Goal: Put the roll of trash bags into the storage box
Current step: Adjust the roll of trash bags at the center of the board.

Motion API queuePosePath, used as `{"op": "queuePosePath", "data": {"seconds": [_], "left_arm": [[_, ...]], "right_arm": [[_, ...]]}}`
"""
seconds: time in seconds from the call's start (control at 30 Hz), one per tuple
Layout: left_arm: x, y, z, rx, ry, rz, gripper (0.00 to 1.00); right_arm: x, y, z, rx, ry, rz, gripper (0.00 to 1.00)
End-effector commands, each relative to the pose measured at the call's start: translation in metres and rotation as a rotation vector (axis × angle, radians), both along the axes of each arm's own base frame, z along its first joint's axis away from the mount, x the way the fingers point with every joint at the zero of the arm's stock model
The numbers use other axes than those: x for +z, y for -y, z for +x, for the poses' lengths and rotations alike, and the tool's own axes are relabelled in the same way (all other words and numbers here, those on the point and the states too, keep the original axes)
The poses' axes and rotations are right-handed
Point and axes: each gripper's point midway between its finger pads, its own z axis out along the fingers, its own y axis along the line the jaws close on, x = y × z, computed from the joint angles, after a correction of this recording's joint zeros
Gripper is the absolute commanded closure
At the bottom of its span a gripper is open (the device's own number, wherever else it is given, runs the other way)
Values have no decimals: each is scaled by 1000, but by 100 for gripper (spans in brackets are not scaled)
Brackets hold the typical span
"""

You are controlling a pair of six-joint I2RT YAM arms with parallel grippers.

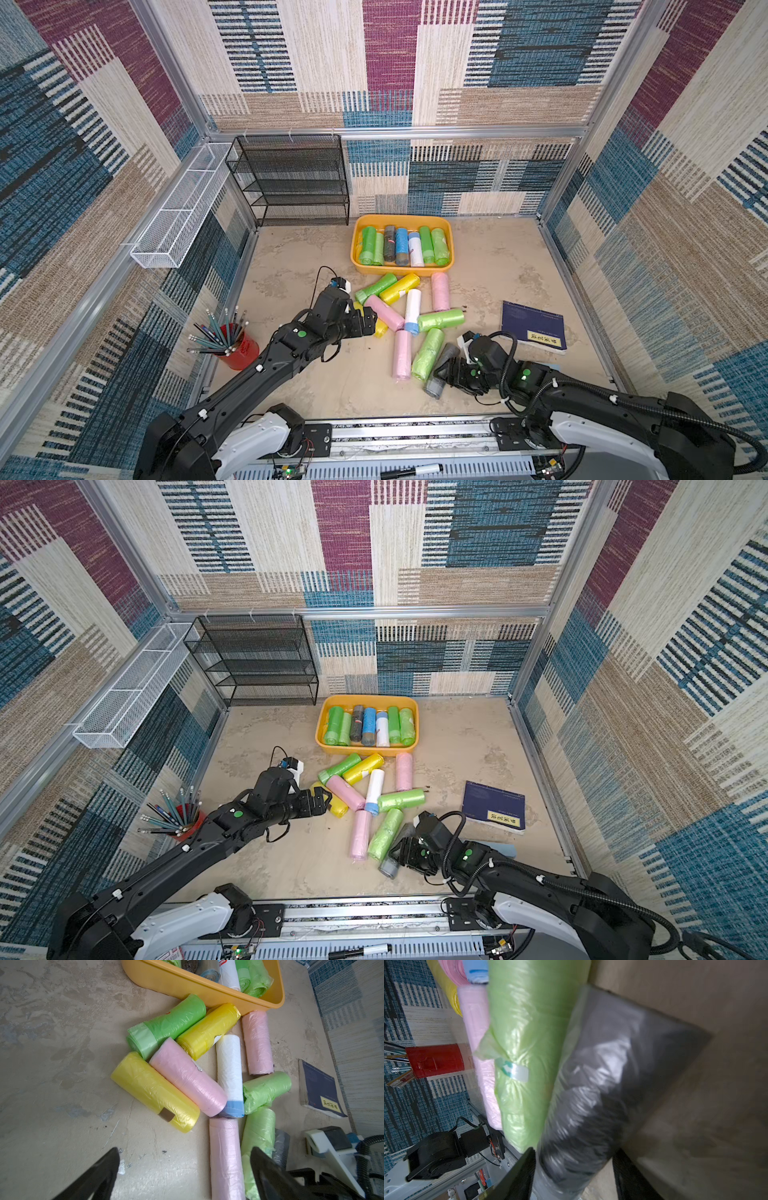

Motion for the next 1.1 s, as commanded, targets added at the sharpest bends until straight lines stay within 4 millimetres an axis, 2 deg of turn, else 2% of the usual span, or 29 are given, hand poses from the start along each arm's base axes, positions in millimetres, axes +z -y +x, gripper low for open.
{"op": "queuePosePath", "data": {"seconds": [0.0,0.37,0.57,0.87,1.07], "left_arm": [[-1,-2,0,-4,9,15,2],[0,-3,2,-4,18,24,1],[-1,-4,2,-5,13,33,1],[-6,-8,1,-1,6,51,1],[-8,-8,-1,-6,-4,50,2]], "right_arm": [[1,-3,5,-5,17,-12,39],[-10,1,6,14,12,-107,42],[-21,12,4,24,-3,-196,43],[-8,27,15,-5,58,-289,42],[-11,30,16,4,51,-327,41]]}}
